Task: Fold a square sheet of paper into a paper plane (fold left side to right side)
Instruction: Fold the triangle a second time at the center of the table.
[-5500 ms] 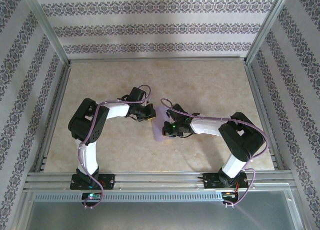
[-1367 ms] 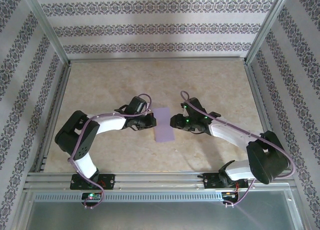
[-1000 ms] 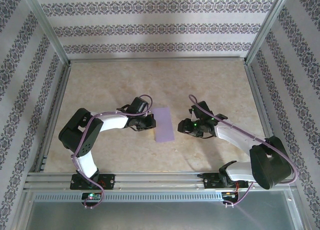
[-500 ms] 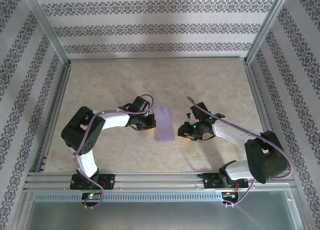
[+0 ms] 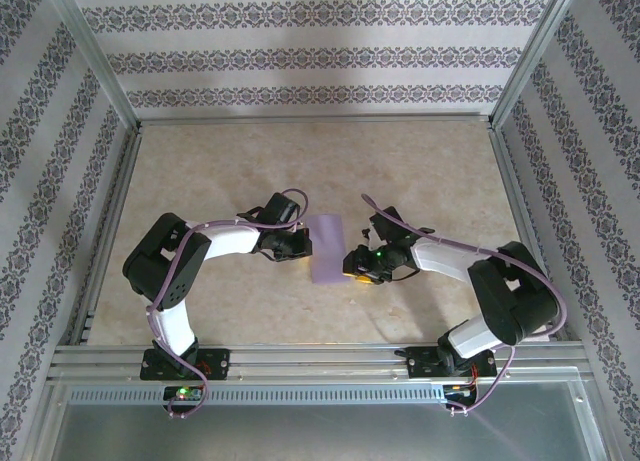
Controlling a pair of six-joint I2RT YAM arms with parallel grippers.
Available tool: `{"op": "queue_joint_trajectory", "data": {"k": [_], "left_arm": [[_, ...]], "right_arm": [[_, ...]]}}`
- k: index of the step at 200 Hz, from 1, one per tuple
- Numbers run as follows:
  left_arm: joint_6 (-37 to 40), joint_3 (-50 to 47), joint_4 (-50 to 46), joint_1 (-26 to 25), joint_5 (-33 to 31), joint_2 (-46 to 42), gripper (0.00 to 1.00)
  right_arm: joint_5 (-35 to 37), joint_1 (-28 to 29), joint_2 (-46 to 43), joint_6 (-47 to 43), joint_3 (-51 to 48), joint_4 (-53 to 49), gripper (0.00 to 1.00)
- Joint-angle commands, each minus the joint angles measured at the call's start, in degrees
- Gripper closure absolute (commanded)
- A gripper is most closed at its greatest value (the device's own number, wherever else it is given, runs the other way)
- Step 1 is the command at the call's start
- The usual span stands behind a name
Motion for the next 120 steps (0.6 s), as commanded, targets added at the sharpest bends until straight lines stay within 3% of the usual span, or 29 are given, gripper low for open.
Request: {"op": "queue_joint_trajectory", "data": {"k": [1,120], "left_arm": [[1.3,0.5,-3.7,-0.4,-1.4,1.7,1.00],[1.2,0.1,-3.0,-0.4,-1.1,2.0,1.00]], "right_arm": [[-1.7,0.6,1.4,1.8,0.5,4.0,0.56],[-4.7,-1.2,4.6,4.5,-1.2,17.7,0.60]]}}
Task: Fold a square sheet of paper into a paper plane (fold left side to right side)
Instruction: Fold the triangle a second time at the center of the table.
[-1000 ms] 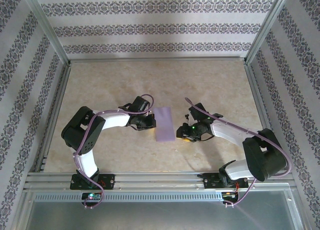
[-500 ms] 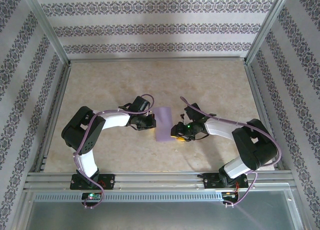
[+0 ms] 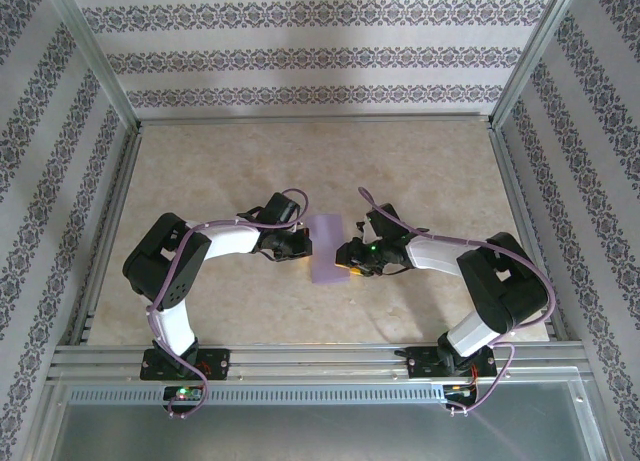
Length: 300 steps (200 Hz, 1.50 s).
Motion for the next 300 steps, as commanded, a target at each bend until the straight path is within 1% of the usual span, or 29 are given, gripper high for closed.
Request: {"op": "queue_joint_trajectory", "data": {"k": [1,67,149,177,218,228,243,256,279,300], "left_arm": [[1.1,0.1,-2.9,-0.4,-1.1,2.0,1.00],[1.2,-0.2,-2.3,-0.3,-0.8,1.6,1.00],[1.5,-0.4,-2.1,-0.4,-0.9,1.2,1.00],[1.7,-0.4,-2.0,-0.3,-0.8,1.1,1.00],[1.8,-0.8,-1.0,-0.3,-1.3,0.0,1.00],[1.8,-0.9,-0.5,-0.3,-1.3,-0.5,0.97],[2.0,-1.0,-0.2,-0.4,-1.3,-1.2,0.93],[2.3,-0.8,-0.8,-0.4,-1.9,-1.9,0.88],[3.3,-0.7,-2.7,-0.4,-4.2,-4.4,0.78],[4.5,-2.6,-1.6,-0.5,-5.8,-9.0,0.68]], "right_arm": [[-2.1,-1.1,1.2,0.6,-1.0,5.5,0.60],[-3.4,-3.4,4.7,-1.1,1.3,8.5,0.60],[-4.0,-5.1,9.3,-2.3,4.4,10.4,0.66],[-3.7,-5.6,10.1,-3.1,4.8,10.4,0.69],[-2.4,-5.8,10.6,-4.2,4.9,9.0,0.79],[-2.2,-5.9,10.6,-4.3,4.8,9.0,0.82],[-2.5,-5.8,10.6,-4.3,4.7,9.2,0.88],[-2.7,-5.8,10.0,-4.3,4.5,9.1,0.93],[-2.1,-5.8,8.0,-4.2,4.1,8.5,0.97],[-1.9,-5.8,6.6,-3.1,3.6,8.2,0.98]]}}
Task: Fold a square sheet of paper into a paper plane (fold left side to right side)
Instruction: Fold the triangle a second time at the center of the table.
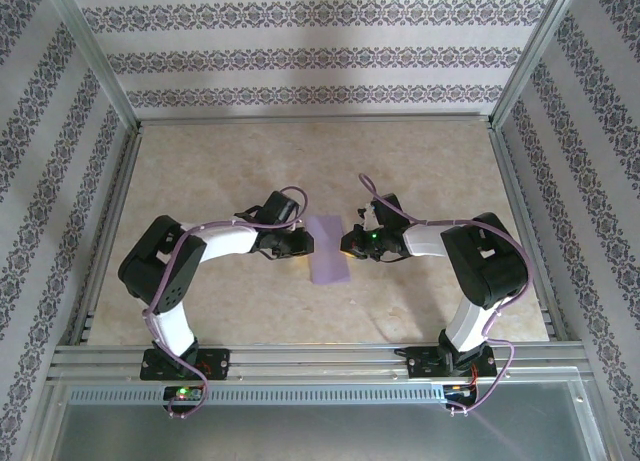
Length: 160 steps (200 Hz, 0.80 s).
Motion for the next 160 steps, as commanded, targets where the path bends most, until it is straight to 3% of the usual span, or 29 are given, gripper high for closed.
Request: {"op": "queue_joint_trajectory", "data": {"k": [1,29,69,113,160], "left_arm": [[2.3,-2.1,-0.9,-0.5,-3.4,-6.1,0.68],[7.2,-4.3,-0.5,-2.9,-6.1,-13.4,0.60],[17.2,-2.1,-6.7,-12.7,-14.3,-17.1,0.47],[24.1,3.6,-11.5,-23.9,-24.9,-12.6,0.30],[26.7,9.9,-15.7,-28.6,-31.3,-4.7,0.24]], "right_arm": [[0.9,-0.6,-2.8,0.5,-0.1,-0.8,0.98],[0.9,-0.6,-4.0,3.5,-0.4,-2.2,0.98],[1.3,-0.4,-5.5,5.9,0.2,-5.4,0.99],[2.0,-0.4,-6.7,7.2,0.5,-6.9,1.00],[2.5,-0.2,-7.2,7.0,1.4,-8.5,1.00]]}}
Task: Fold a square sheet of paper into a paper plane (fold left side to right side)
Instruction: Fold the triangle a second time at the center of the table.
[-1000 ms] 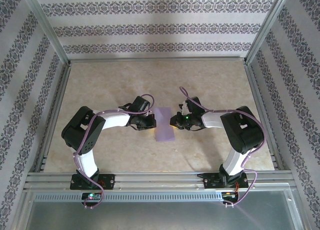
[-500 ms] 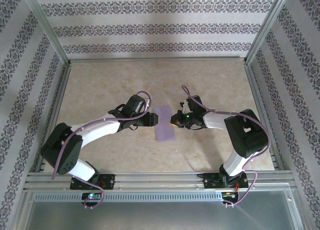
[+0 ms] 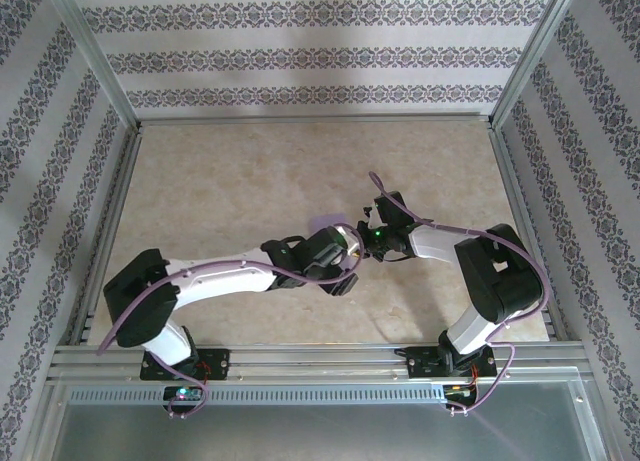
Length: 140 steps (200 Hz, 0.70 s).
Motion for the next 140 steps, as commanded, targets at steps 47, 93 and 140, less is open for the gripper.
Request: {"op": "queue_joint_trajectory", "data": {"k": [47,93,140], "left_arm": [[5.3,8.6,-8.2,-2.9,-11.7,10.2,0.23],[5.4,10.9,-8.9,-3.0,-12.4,13.4,0.42],[4.8,9.7,-7.1,-3.0,-9.2,11.7,0.77]], "right_arm": [[1.3,0.1,-0.7,0.9,1.7,-2.1,1.00],[1.2,0.2,-0.3,0.8,2.0,-2.1,1.00],[2.2,0.1,-0.1,-0.1,2.1,-3.1,1.00]]}}
